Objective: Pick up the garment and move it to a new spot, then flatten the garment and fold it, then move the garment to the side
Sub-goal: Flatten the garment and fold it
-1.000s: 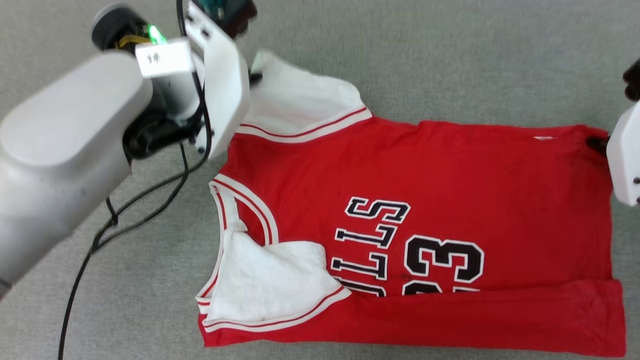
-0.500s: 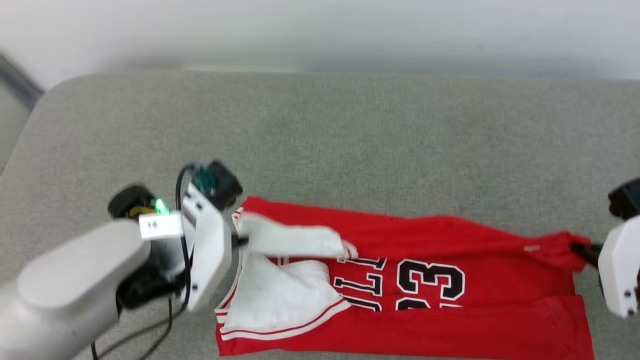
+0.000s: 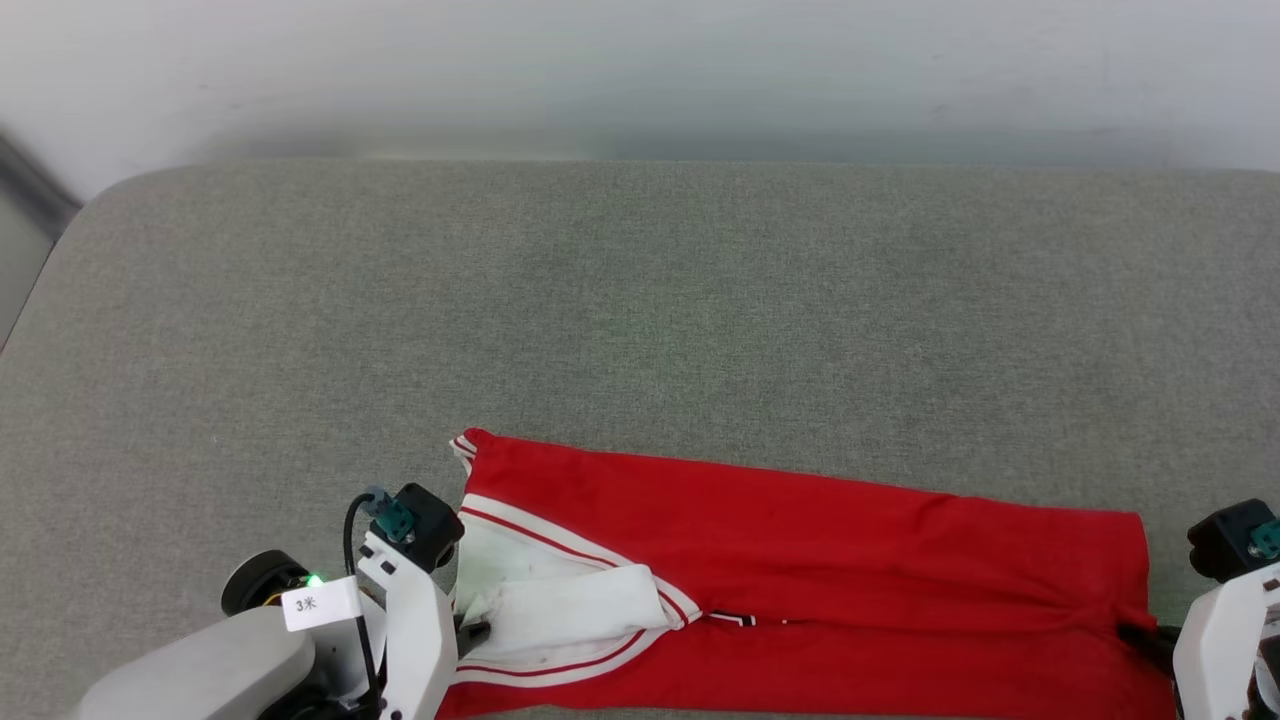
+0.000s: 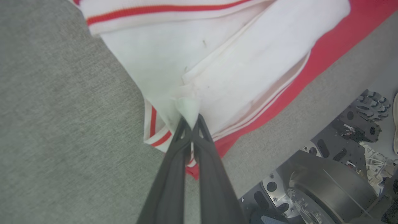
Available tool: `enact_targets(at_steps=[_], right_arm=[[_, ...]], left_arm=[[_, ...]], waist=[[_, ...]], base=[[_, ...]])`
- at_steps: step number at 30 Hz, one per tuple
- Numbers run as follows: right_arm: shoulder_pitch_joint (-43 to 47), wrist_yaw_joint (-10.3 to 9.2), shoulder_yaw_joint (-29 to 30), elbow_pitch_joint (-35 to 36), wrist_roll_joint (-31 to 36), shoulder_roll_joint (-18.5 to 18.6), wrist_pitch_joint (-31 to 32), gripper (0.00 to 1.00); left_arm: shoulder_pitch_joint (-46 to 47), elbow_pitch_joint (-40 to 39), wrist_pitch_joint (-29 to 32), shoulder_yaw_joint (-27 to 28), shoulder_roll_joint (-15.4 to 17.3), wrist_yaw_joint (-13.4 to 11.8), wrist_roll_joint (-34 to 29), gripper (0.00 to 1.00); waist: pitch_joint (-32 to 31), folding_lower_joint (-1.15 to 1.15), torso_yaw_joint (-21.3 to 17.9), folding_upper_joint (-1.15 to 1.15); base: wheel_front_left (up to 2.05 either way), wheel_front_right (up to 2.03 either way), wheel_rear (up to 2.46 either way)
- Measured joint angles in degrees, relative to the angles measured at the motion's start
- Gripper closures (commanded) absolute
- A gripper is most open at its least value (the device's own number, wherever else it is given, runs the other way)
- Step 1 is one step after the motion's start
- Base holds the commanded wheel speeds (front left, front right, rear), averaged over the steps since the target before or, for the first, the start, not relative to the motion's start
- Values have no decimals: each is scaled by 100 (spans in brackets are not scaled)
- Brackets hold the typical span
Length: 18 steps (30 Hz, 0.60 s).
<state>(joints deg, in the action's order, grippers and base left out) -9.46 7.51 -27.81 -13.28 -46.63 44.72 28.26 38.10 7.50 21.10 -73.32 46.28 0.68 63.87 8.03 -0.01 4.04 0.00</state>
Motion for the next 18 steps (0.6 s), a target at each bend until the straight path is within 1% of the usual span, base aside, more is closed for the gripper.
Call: enact_targets(at_steps=[1,3,5,7,9,13,18], right_arm=[[5,0,40,2,25,-15,-4,0],[5,-1,154,57,40,-67,-82,0],[26,-1,245,204,38,-55,-103,0],[75,0,425,402,12,-5,-159,0],[143,-1,692,570,-99,43,-207,0],[301,-1,1308,693,-266,54,-342,0],[529,-1,1903,569,-461,-99,-433,0]], left_arm=[[-10,20,-92,34,-29,-38,0,0],[-26,38,-297,115,-38,-87,-22,0],[-31,20,-568,166,-9,-146,-178,0],[-73,-45,-1007,310,9,-277,-286,0],[-152,-103,-1540,493,21,-508,-432,0],[-350,-159,-2334,687,45,-1029,-748,0],[-647,-134,-3244,946,-141,-1661,-948,0]], waist=[[-2,0,-4,0],[-39,0,-17,0],[-112,0,-26,0],[-201,0,-35,0],[-289,0,-53,0],[-438,0,-81,0],[-442,0,-60,0]], base=[[0,0,0],[0,0,0],[0,0,0],[0,0,0],[0,0,0],[0,0,0],[0,0,0]])
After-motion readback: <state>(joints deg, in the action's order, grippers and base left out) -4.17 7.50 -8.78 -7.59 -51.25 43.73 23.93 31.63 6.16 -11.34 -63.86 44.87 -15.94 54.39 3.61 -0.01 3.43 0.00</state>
